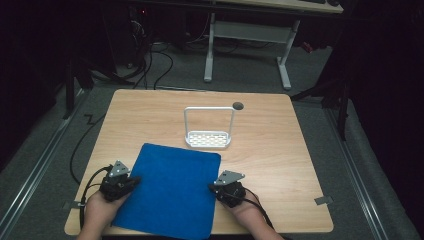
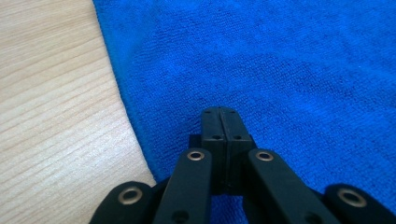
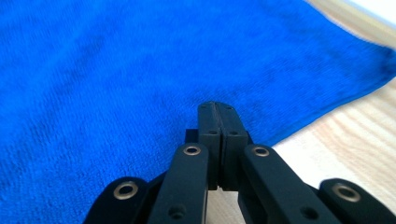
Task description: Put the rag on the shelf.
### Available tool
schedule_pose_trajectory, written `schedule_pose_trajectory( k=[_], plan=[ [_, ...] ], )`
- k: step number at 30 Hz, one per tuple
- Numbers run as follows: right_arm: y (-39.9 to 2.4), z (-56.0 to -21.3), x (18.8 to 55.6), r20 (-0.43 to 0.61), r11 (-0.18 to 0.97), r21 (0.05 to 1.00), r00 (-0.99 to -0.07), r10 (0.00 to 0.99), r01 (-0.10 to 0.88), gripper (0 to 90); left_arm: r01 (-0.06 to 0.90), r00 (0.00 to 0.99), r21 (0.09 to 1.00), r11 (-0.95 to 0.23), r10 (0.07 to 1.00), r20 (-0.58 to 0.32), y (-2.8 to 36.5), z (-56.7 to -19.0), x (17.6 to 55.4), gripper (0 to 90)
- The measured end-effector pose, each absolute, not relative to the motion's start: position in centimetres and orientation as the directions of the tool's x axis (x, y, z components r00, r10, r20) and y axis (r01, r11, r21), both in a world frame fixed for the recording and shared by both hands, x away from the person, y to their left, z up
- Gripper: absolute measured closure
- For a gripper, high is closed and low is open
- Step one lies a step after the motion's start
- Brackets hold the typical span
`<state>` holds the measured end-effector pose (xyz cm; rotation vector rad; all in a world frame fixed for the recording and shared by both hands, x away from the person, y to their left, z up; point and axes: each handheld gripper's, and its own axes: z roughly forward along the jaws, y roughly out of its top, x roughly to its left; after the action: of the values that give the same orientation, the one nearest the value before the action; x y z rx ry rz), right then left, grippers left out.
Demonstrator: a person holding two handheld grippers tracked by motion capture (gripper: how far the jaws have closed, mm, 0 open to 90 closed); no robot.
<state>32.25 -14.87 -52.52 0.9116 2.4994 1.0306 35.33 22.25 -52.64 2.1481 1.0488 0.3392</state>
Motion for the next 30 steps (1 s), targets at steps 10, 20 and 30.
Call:
schedule_pose_trajectory(
  k=[10,20,30],
  plan=[
    [-16.4,-52.6,31.7,-0.024,0.535,0.699,-0.732,0.681,0.474,90.0,0.585,0.658,0.703,-0.405,0.744,-0.119,21.8,-52.8,34.5,89.7],
    [-19.9,-52.4,31.3,-0.013,0.501,0.689,-0.682,0.731,0.524,90.0,0.521,0.751,0.697,-0.493,0.653,-0.100,18.1,-52.6,33.7,88.8],
    [-22.8,-52.3,30.5,-0.022,0.475,0.687,-0.637,0.770,0.550,90.0,0.481,0.794,0.714,-0.509,0.598,-0.109,15.6,-52.8,33.2,88.8]
  ],
)
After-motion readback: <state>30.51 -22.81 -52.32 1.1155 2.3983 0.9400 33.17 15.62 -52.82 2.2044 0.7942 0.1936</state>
